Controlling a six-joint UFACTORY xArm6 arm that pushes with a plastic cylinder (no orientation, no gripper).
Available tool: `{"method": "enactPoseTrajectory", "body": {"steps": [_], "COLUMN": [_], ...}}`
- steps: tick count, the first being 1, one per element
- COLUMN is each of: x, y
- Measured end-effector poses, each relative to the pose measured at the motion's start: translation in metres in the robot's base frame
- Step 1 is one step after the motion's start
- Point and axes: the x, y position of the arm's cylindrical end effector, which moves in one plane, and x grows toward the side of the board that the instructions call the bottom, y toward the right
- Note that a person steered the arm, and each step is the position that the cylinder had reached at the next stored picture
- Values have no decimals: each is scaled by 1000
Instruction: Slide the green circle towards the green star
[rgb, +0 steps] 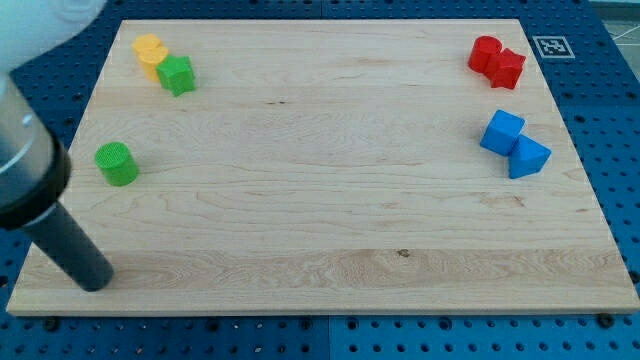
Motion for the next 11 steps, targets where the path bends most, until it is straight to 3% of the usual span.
{"method": "enactPoseTrajectory", "body": {"steps": [2, 11], "x": [-68, -170], "y": [-9, -11]}}
